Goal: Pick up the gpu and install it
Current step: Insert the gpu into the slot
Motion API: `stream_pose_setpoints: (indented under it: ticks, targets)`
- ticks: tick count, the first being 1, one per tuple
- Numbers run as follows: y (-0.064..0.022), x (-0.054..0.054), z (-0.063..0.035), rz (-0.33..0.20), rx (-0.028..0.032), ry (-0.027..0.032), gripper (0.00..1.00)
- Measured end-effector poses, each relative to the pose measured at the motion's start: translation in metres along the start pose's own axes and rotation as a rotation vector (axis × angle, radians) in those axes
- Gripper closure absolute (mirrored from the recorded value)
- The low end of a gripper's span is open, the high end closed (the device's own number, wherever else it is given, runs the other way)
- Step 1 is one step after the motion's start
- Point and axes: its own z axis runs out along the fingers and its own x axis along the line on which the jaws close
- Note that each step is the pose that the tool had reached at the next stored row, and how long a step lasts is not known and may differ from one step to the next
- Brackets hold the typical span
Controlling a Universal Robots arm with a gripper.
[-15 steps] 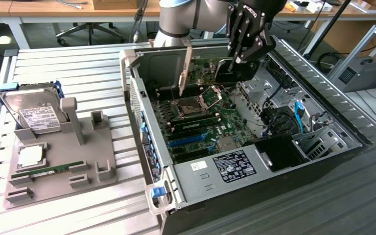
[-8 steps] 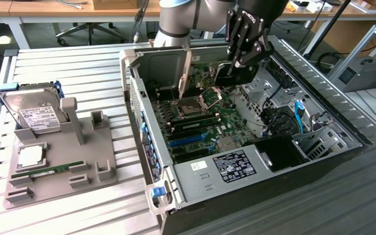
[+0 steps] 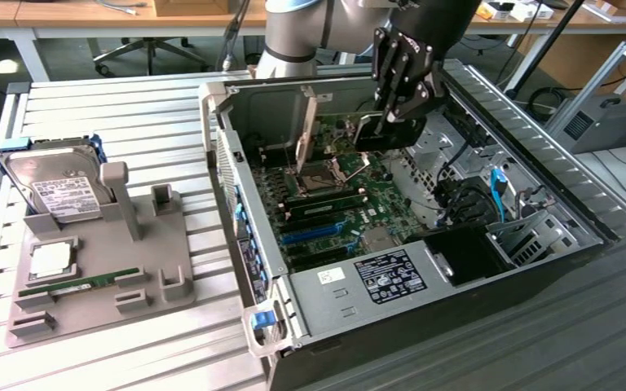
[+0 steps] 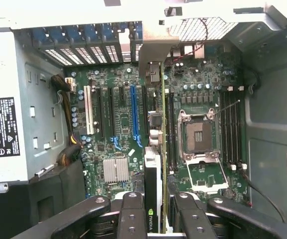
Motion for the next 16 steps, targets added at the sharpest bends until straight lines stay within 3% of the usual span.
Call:
stream_pose_setpoints:
  ticks: [9, 16]
  targets:
    - [-0.0001, 0.000, 0.0121, 0.000, 0.0000, 0.0002, 0.73]
    - [0.0002, 0.000, 0.0139, 0.000, -0.0001, 0.0002, 0.73]
